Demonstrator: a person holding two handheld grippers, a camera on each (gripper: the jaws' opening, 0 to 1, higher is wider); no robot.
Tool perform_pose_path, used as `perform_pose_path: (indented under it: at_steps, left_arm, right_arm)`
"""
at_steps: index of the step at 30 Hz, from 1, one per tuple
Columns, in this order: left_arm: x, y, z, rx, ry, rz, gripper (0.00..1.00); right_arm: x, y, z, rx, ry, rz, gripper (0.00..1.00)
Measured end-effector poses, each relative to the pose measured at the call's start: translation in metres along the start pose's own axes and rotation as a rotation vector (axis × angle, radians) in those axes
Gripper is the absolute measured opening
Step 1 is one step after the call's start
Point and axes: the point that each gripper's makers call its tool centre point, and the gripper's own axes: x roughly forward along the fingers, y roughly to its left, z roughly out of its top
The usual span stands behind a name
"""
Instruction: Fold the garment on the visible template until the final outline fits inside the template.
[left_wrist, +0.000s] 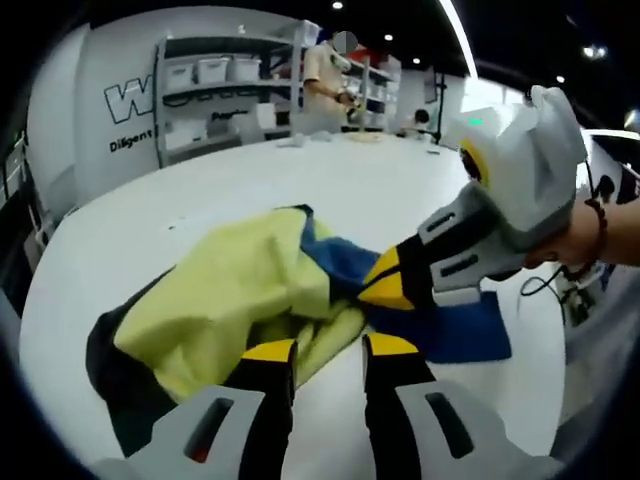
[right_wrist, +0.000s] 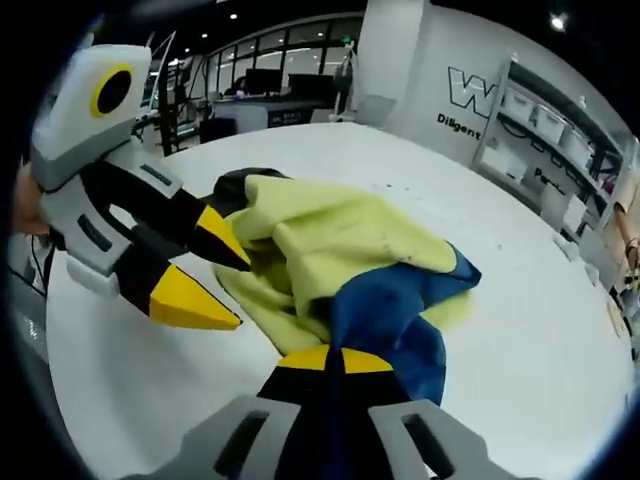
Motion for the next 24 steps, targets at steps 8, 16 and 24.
perform_pose_path:
  at_steps: [8, 16, 24]
  left_arm:
    - [0.028, -0.016, -0.003, 0.029, 0.028, -0.028, 0.21]
    - [0.044, -0.017, -0.008, 0.039, 0.038, -0.007, 0.25]
    - [0.051, -0.012, -0.007, 0.067, 0.032, 0.039, 0.17]
  right_arm:
    - [-0.005, -0.007, 0.001, 0.002, 0.003, -0.006, 0.00]
    - [-0.011, -0.018, -0.001, 0.015, 0.009, -0.016, 0.00]
    - [-0.016, -0.031, -0.002, -0.012, 0.017, -0.059, 0.00]
